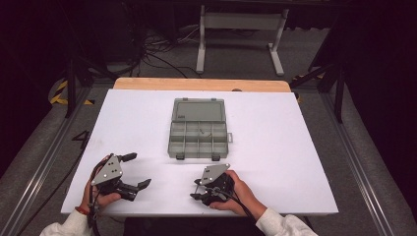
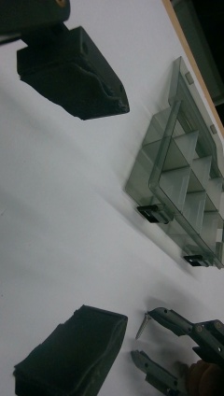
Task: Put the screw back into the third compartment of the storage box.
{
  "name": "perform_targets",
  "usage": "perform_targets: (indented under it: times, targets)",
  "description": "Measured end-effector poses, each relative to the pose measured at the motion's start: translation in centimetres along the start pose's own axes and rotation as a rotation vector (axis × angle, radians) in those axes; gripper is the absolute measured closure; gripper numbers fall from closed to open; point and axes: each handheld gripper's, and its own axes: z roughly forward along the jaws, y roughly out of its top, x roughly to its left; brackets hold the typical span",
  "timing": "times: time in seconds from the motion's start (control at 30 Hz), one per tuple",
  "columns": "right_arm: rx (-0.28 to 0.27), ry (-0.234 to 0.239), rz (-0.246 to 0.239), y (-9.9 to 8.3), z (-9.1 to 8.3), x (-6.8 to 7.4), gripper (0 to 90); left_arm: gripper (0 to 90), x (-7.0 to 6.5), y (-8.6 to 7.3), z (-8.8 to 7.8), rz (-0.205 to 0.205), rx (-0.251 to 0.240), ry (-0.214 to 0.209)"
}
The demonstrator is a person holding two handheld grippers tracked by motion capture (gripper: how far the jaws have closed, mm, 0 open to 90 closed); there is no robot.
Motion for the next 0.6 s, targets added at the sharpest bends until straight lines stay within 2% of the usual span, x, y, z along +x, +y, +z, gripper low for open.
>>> perform_targets:
  times: [0.13,0.23,0.6]
  targets:
    - [0.001,-0.007,0.007,0.20,0.13,0.03,64.7,3.6,-0.02,0.01,0.03,0.004,0.003,-0.002]
    - [-0.001,-0.004,0.004,0.20,0.13,0.04,67.8,3.6,-0.03,0.00,0.02,-0.001,0.002,-0.001]
    - [-0.010,-0.013,0.002,0.22,-0.17,-0.07,68.1,3.7,0.05,-0.02,0.03,0.000,-0.001,-0.003]
